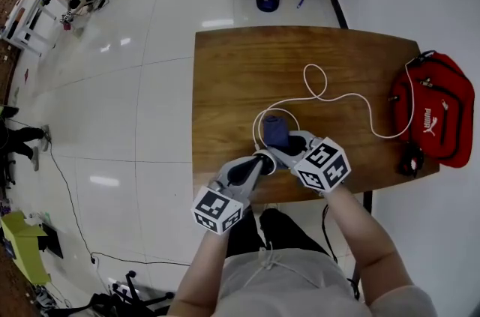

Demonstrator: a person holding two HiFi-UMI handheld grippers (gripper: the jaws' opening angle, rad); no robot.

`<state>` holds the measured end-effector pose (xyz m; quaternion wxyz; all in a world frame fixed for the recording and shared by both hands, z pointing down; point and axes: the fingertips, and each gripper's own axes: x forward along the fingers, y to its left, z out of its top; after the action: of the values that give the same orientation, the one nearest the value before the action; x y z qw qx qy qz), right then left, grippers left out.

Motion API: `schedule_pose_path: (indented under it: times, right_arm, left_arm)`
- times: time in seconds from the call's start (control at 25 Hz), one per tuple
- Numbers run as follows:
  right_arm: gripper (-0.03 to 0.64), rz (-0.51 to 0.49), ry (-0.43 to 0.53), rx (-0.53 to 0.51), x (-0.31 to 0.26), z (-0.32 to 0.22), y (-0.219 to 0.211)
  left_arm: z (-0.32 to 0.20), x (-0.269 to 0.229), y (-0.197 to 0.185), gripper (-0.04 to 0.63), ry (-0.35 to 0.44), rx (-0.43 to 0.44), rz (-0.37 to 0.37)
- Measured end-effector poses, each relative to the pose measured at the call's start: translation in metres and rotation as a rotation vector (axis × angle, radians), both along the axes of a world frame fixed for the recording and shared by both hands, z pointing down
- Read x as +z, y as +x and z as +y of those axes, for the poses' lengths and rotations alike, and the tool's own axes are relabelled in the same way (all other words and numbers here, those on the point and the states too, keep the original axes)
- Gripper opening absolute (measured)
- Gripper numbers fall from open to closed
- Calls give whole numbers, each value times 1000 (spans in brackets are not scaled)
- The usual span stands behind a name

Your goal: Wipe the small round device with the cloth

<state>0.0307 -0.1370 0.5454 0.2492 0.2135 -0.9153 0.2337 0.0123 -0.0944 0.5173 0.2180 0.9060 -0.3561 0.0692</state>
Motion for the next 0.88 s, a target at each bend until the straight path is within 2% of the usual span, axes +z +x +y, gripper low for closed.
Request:
schedule_pose_path:
  times: [0.2, 0.56, 0.64, 0.72, 0.88]
  right_arm:
    - [110, 5, -117, -6, 27, -10, -1]
    - [110, 156, -223, 2, 83, -8, 11]
    - [110, 152, -221, -5, 71, -11, 10]
    - [110, 94, -200, -26, 41, -15, 3]
    - [110, 0, -136, -164, -28, -17, -24]
  left_arm:
    - [-1, -2, 1, 6, 13, 21, -12]
    - [-3, -1, 2, 6, 8, 20, -4]
    - [-2, 0, 2, 6, 5, 16, -21]
    - [0, 0, 2, 6, 7, 12, -36]
    - [5, -9, 4, 6, 25, -6, -26]
